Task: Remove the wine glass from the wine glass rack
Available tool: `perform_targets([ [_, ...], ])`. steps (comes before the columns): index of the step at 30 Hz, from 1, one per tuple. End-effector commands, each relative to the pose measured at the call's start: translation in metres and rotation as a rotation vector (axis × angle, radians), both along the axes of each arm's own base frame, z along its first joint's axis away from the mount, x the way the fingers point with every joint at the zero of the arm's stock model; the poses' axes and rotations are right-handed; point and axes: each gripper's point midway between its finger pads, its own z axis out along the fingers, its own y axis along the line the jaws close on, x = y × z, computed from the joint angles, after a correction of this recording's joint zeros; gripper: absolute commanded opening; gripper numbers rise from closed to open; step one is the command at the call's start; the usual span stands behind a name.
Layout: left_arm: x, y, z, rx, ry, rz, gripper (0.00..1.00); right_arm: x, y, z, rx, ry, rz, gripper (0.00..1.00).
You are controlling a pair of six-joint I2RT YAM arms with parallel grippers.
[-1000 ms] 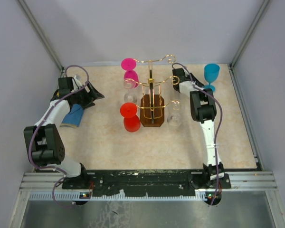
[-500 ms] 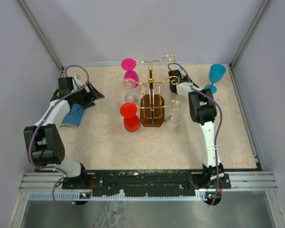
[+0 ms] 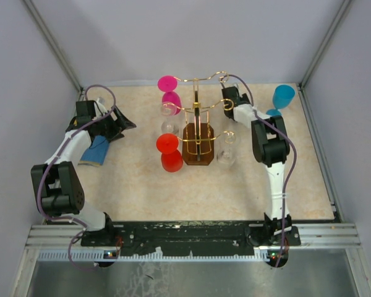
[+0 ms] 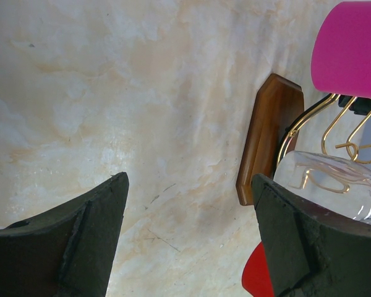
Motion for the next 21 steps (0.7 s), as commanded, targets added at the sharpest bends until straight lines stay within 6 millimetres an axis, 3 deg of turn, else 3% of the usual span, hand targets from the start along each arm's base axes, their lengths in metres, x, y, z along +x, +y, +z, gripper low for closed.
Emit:
perform_targets([
  [1,0.001,-0.003,0.01,-0.006,-0.037,-0.01,0.86,-0.005,0.032,-0.015,0.248,0.067,0.055,0.52],
  [9,0.001,-0.001,0.008,0.001,-0.035,-0.003,0.86,-0.019,0.031,0.0,0.451,0.071,0.043,0.52],
  [13,0.0,-0.002,0.007,-0.001,-0.036,-0.003,0.86,-0.028,0.031,0.023,0.489,0.039,0.063,0.67],
  [21,0.0,0.003,0.008,0.026,-0.044,0.011,0.88,-0.042,0.038,0.079,0.593,-0.056,0.092,0.7],
])
